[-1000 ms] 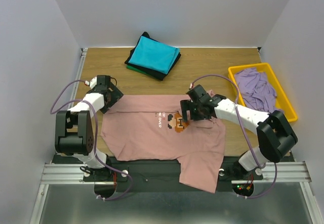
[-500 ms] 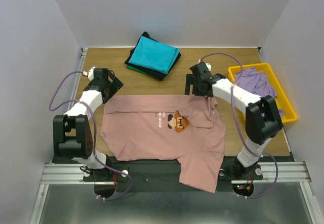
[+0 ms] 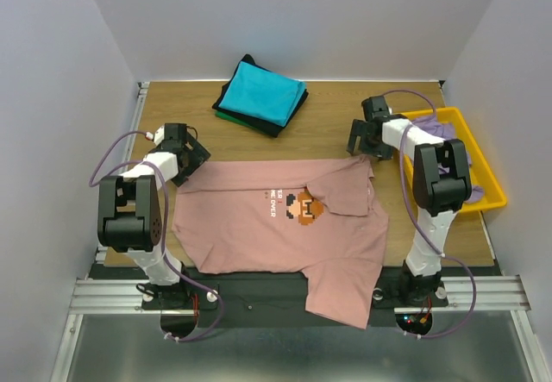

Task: Fold and stack the t-shirts
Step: Fold the tshirt

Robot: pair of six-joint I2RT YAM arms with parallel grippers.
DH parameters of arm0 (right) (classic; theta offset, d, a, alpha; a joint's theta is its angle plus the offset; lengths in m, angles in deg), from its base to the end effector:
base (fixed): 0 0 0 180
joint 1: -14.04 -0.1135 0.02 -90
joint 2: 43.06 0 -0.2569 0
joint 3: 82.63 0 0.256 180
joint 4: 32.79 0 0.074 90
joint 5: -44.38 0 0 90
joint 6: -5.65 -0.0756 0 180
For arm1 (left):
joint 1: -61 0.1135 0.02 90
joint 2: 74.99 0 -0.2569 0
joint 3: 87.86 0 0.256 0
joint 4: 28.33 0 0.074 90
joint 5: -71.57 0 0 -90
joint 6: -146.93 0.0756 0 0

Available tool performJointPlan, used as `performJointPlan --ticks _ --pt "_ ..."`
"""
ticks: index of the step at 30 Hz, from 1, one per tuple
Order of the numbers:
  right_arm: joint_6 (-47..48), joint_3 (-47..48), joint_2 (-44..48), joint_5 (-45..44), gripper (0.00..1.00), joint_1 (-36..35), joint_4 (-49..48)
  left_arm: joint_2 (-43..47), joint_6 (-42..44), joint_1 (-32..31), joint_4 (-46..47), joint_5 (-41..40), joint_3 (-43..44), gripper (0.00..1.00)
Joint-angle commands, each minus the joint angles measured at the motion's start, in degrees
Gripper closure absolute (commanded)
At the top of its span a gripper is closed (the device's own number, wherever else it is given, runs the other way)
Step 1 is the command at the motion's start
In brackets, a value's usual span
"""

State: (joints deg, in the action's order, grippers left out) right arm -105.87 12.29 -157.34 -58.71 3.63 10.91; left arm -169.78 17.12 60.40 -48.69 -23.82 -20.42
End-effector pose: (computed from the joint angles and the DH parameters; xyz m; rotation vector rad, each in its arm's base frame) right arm 0.4300 0.0616 0.1312 0.3261 2.6072 -0.1167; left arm 0.3693 0.0032 0.1415 -0.8498 2.2550 -0.2154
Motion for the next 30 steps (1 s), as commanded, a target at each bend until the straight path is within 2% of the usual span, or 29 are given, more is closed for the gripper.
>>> performJointPlan --ticks 1,4,5,8,9,12,16,21,25,30 --pt "8.83 4.15 0.37 3.49 0.00 1.01 -3.34 -1.63 1.32 1.83 -0.40 -1.64 0.78 0.02" --pt "9.83 4.51 2.82 5.07 0.00 1.01 -3.26 -1.72 2.02 1.83 -1.45 -1.12 2.53 0.02" --pt "10.26 3.90 6.23 8.30 0.00 1.01 -3.43 -1.46 2.11 1.83 -1.54 -0.77 2.80 0.02" --pt "8.70 -0.49 13.96 12.80 0.00 0.75 -3.61 1.35 2.02 1.83 -1.89 -1.29 3.41 0.02" --pt "8.08 -2.16 14.00 14.30 0.00 0.31 -3.61 2.22 2.02 1.83 -2.41 -2.16 3.59 0.02" --pt "5.36 -9.45 22.41 13.53 0.00 -2.76 -3.87 5.65 0.62 1.83 -7.50 -8.47 5.70 0.02" --pt "-0.26 -19.12 30.67 13.43 0.00 -9.34 -4.48 11.80 -0.79 1.74 -10.07 -10.17 3.78 0.02" --pt "-7.74 -26.59 31.93 11.50 0.00 -12.96 -5.63 14.63 0.96 1.48 -4.97 -3.77 -0.97 0.02" --pt "-10.03 -29.06 30.09 8.08 0.00 -13.14 -7.39 9.90 2.46 1.57 -3.84 -0.51 -1.15 0.02" --pt "-10.56 -27.23 22.88 2.98 0.00 -12.96 -7.39 3.47 4.57 1.48 -2.16 3.28 -0.28 0.02"
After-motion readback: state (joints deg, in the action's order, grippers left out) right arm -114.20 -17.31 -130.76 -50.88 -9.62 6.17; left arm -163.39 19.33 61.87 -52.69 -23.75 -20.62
